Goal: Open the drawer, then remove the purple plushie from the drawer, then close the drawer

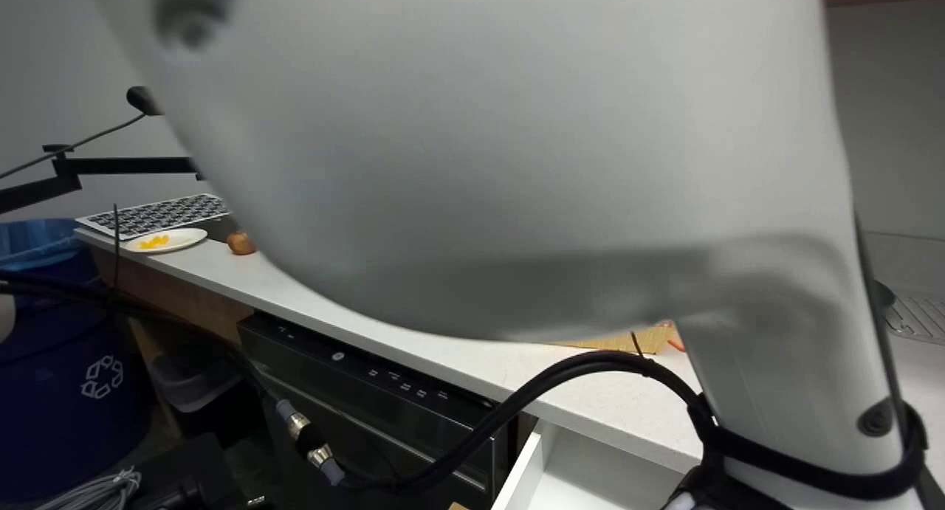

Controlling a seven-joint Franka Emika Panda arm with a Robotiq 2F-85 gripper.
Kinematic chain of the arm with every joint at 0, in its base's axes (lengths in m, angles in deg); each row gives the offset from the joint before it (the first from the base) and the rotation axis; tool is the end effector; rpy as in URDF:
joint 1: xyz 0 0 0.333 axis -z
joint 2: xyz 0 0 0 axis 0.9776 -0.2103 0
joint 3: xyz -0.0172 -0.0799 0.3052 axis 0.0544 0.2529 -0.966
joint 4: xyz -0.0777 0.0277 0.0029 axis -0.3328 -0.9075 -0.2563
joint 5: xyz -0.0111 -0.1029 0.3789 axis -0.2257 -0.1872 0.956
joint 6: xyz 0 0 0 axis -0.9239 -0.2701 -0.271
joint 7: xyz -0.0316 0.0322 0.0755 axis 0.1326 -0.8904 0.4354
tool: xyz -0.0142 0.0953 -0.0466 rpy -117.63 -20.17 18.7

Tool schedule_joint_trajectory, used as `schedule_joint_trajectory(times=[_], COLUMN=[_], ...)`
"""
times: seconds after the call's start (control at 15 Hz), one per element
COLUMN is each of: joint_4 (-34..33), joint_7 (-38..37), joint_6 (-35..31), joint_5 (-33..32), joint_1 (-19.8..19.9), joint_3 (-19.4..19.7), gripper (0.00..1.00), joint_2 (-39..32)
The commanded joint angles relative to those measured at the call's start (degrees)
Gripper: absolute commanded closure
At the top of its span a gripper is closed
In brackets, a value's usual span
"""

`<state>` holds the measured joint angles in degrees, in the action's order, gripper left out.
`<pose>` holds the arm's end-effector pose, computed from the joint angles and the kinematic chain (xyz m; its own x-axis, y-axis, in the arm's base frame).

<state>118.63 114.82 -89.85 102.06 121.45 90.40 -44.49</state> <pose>0.2990 -0.4055 0.1179 0.4154 -0.9016 -0.1209 -0.8693 -0.3543 -0.3448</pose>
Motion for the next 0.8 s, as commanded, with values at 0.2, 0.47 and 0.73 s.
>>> schedule_joint_trajectory(times=[0.2, 0.47, 0.73], joint_4=[-3.5, -12.0, -17.2], joint_7=[0.9, 2.1, 4.7], joint_6=[14.2, 23.5, 29.7], joint_5=[-11.1, -15.0, -16.6], joint_1=[1.2, 1.6, 1.6], joint_3=[6.3, 7.0, 7.8], gripper=[0.00, 0.00, 0.00], joint_2=[11.2, 12.8, 12.2])
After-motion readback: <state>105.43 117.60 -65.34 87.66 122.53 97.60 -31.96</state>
